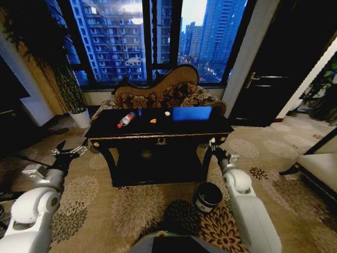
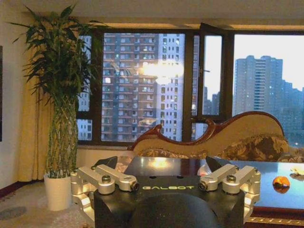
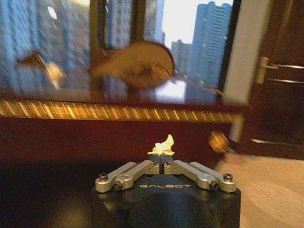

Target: Move to the front of the table and place the trash on the table into the trash bin.

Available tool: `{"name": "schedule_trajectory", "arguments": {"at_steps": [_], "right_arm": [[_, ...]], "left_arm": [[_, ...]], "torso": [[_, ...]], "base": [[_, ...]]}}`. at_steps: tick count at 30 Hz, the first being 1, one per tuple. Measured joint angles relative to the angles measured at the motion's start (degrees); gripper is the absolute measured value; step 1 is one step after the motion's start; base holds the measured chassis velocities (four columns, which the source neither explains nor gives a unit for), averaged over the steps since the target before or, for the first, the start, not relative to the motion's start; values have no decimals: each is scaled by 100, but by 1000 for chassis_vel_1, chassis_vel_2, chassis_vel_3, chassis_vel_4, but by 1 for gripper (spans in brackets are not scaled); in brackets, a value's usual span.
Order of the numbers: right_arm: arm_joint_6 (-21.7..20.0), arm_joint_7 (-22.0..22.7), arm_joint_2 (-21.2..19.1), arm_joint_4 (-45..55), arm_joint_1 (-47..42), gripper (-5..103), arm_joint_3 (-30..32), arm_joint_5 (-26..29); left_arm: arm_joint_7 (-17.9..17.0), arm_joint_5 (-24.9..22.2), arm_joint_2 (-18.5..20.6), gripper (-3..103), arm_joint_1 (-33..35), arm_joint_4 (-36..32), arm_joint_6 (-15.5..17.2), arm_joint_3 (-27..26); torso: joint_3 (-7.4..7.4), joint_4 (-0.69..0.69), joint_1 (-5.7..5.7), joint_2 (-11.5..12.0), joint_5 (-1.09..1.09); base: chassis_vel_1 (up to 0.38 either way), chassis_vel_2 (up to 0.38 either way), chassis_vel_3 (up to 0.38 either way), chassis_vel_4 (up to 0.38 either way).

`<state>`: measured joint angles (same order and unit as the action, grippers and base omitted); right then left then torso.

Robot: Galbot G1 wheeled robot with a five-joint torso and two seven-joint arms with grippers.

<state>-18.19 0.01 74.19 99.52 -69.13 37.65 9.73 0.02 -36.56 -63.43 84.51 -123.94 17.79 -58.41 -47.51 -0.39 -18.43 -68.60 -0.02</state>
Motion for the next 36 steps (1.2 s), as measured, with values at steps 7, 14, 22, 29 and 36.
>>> {"name": "schedule_trajectory", "arguments": {"at_steps": [7, 14, 22, 29, 36], "right_arm": [[505, -2, 304, -1715, 249, 0, -22, -1156], [427, -2, 332, -3040, 832, 0, -95, -1588], [197, -2, 194, -4130, 1286, 0, 82, -2163], [112, -1, 217, -4203, 1124, 0, 216, -2428], [185, -1, 361, -4086, 1056, 19, 229, -2303]], "left_arm": [[0, 9, -83, 100, 14, 7, -35, 25], [2, 18, -110, 100, 73, 7, -82, 16], [1, 3, -127, 100, 87, -36, -112, -32], [1, 2, -150, 100, 84, -42, -125, -30], [34, 53, -171, 100, 112, -100, -125, 30]], "torso": [[-1, 1, 1, 0, 3], [-1, 2, 0, 0, 2], [-1, 1, 0, 0, 1], [0, 0, 1, 0, 1], [0, 1, 1, -1, 1]], "base": [[0, 0, 0, 0], [0, 0, 0, 0], [0, 0, 0, 0], [0, 0, 0, 0], [0, 0, 0, 0]]}}
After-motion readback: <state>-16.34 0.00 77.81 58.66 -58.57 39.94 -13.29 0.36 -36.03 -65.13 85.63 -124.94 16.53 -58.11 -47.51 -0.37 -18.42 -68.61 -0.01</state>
